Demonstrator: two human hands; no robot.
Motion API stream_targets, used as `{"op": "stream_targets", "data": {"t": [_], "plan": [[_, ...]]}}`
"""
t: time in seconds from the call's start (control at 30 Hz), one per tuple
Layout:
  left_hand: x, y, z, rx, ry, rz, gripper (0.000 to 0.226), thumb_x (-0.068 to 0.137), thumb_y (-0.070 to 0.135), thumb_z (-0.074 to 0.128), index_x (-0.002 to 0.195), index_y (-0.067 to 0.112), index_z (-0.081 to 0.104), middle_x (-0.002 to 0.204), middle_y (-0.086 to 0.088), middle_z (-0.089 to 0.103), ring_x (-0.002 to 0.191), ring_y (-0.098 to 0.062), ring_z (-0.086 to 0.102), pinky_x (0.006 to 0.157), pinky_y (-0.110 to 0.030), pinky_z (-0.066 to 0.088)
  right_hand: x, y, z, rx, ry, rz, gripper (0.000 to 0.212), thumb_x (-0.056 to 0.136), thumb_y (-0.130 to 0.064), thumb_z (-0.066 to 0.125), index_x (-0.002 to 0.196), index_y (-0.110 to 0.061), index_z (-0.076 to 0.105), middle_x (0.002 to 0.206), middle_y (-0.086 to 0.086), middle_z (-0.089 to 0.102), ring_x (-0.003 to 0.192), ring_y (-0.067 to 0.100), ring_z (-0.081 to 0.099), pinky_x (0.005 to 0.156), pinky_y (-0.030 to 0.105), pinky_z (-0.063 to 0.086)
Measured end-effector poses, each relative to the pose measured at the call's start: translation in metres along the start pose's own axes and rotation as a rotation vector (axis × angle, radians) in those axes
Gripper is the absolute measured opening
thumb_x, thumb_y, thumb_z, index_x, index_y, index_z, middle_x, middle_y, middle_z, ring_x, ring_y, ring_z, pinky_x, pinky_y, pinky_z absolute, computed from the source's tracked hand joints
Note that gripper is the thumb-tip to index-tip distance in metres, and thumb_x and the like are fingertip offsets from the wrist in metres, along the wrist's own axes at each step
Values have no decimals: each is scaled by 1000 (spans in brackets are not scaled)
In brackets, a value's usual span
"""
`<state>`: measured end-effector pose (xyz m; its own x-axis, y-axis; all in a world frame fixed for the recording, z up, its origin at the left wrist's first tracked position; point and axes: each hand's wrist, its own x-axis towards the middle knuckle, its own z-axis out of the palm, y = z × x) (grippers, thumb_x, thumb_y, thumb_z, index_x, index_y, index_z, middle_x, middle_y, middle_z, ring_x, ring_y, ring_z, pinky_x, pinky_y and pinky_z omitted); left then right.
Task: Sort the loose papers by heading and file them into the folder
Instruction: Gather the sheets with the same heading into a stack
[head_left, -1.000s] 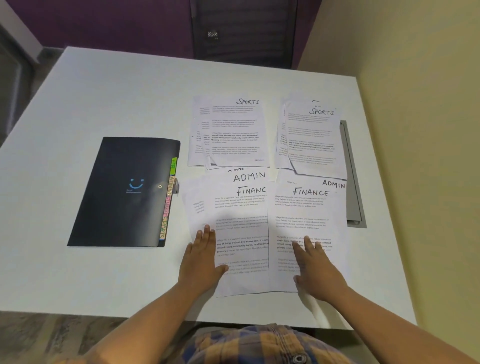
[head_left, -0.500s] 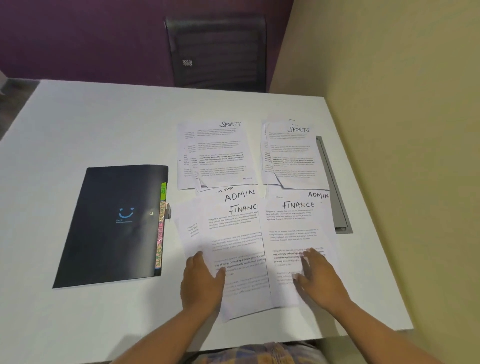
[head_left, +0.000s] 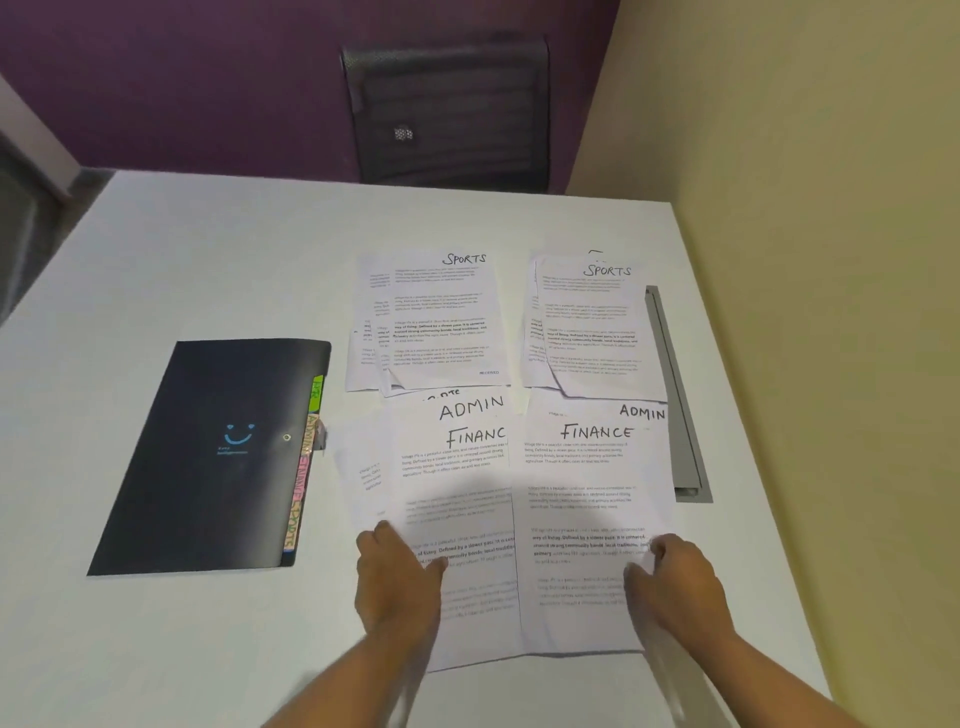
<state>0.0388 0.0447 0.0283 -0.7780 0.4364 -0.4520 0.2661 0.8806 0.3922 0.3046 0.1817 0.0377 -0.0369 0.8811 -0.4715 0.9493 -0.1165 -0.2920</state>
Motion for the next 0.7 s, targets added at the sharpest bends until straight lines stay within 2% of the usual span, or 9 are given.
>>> {"op": "stream_targets", "data": {"t": [0.07,0.17,0.23,0.3,0.37,0.43,0.53,0.63,0.7], "plan": [[2,1,-1,-102,-47,-20,55,74,27,83,111,13,44,110,-5,50,94,-29,62,71,-37,53,4,0,0,-16,-11,12,35,78,-40,68,99,-14,58,100,4,64,83,22,63,73,36,56],[8,1,-8,-172,-94,-81,48,74,21,81,103,14,42,95,-4,60,81,-27,61,67,-36,53,5,-2,4,-44,-18,36,53,78,-46,71,116,-14,53,112,5,55,100,27,61,79,38,56],[10,-2,-12,-147,-105,-82,42,77,23,78,100,15,44,90,-1,60,77,-24,59,64,-32,48,4,-3,7,-69,4,43,61,77,-47,73,123,-14,49,116,6,51,105,28,59,79,39,56],[11,-5,-15,-147,-114,-33,25,83,25,72,96,17,52,89,0,65,75,-19,60,61,-29,45,3,-4,8,-92,21,55,63,76,-49,74,122,-15,47,114,5,51,104,28,59,76,40,55],[11,-7,-18,-177,-131,22,7,91,28,64,90,22,60,88,2,69,73,-15,62,64,-30,50,3,-5,8,-92,23,74,62,75,-49,75,119,-16,47,111,4,54,102,28,60,74,39,55],[8,-9,-24,-248,-133,52,9,95,30,59,89,27,65,85,6,70,72,-11,63,67,-30,54,4,-5,7,-69,15,80,62,75,-47,77,119,-16,46,110,3,59,100,28,63,74,39,55],[2,-9,-35,-307,-104,113,15,97,30,59,101,21,71,85,6,71,73,-7,64,59,-24,48,6,-6,8,3,-11,112,65,74,-42,80,123,-16,45,113,5,62,101,29,64,77,39,56],[-3,-11,-44,-382,-93,153,17,97,29,60,102,17,71,88,3,73,77,-12,67,59,-23,48,5,-9,7,28,30,146,71,71,-42,83,125,-15,48,116,9,57,107,31,61,81,43,57],[-4,-12,-50,-424,-84,166,17,96,31,61,101,18,71,90,3,74,80,-16,70,64,-29,55,2,-10,7,8,83,155,73,69,-47,83,124,-13,49,116,10,53,108,32,58,83,45,57]]}}
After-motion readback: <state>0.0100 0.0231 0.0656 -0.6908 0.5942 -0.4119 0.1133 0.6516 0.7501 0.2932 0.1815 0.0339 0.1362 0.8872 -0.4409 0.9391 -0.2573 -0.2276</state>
